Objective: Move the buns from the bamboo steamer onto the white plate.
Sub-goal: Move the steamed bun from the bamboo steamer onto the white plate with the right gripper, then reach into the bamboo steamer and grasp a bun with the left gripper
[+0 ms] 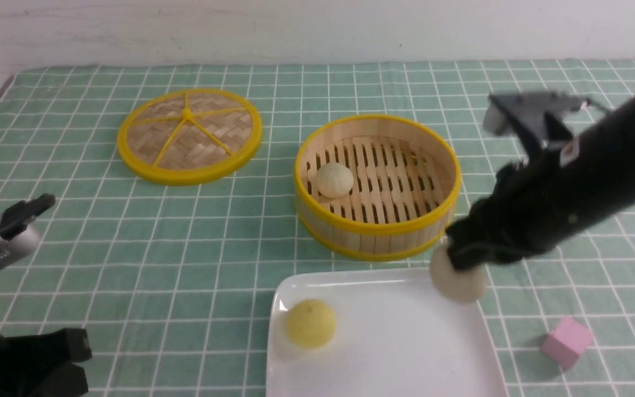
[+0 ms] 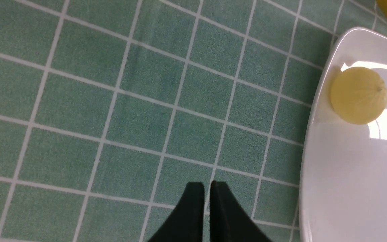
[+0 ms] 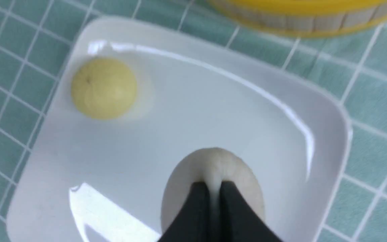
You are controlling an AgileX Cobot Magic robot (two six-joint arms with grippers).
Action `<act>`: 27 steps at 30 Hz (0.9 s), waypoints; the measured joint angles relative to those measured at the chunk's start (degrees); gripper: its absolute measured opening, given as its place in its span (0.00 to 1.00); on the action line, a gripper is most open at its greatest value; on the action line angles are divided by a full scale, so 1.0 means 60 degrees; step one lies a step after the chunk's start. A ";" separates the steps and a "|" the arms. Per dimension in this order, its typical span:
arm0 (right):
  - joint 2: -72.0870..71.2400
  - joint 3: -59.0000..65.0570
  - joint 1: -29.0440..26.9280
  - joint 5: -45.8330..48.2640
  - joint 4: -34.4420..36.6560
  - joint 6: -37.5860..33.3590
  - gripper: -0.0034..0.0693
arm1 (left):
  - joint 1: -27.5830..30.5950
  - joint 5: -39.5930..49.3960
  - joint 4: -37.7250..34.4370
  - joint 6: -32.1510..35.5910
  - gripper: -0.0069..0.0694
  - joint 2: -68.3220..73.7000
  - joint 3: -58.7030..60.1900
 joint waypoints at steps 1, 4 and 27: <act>0.0029 0.0392 0.0165 -0.0602 0.0069 0.0000 0.10 | 0.0000 0.0000 0.0000 0.0000 0.17 0.0000 0.0000; 0.0244 0.1417 0.0382 -0.2333 0.0111 -0.0010 0.14 | 0.0000 -0.0042 0.0000 0.0000 0.18 0.0000 0.0000; -0.2978 0.0174 -0.0746 0.3036 -0.2572 -0.0054 0.22 | -0.0408 0.0397 -0.3600 0.2824 0.43 0.4385 -0.4228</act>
